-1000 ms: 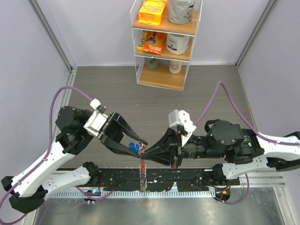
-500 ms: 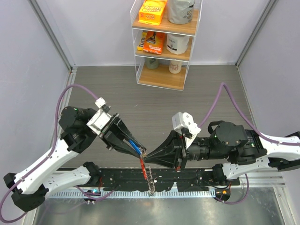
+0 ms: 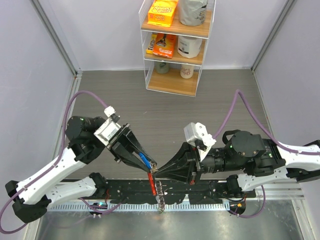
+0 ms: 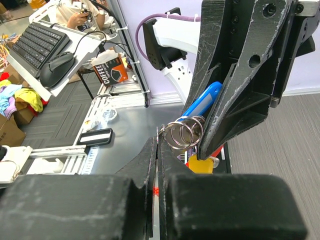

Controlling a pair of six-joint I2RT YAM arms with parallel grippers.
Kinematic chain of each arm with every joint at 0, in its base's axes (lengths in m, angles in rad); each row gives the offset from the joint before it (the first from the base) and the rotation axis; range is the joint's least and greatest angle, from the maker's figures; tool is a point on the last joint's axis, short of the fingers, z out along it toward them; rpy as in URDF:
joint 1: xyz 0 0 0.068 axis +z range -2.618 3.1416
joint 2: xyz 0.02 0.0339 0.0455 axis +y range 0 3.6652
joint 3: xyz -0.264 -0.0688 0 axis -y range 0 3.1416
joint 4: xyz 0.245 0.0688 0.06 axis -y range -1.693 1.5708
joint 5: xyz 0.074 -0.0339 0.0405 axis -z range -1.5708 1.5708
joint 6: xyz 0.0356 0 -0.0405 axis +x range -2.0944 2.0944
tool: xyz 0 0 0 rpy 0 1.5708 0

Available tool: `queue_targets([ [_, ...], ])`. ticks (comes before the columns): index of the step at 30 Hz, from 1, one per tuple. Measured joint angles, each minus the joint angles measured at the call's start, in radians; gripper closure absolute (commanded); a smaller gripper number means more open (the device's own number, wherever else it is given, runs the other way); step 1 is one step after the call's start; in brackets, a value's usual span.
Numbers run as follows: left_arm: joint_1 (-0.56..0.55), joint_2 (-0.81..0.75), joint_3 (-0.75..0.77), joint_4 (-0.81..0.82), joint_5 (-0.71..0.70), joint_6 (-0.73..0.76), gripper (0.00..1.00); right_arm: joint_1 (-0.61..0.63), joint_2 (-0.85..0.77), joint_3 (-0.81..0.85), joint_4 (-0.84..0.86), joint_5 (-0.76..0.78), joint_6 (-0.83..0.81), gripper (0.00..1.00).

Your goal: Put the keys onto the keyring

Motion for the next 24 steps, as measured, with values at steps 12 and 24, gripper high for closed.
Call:
queue_targets([
  [12, -0.013, -0.046, -0.102, 0.092, -0.1, -0.072, 1.0, -0.003, -0.085, -0.095, 0.007, 0.009, -0.006, 0.95],
  [24, -0.04, -0.043, -0.156, 0.132, -0.166, -0.134, 1.0, -0.007, -0.145, -0.169, 0.03, -0.002, -0.061, 0.9],
])
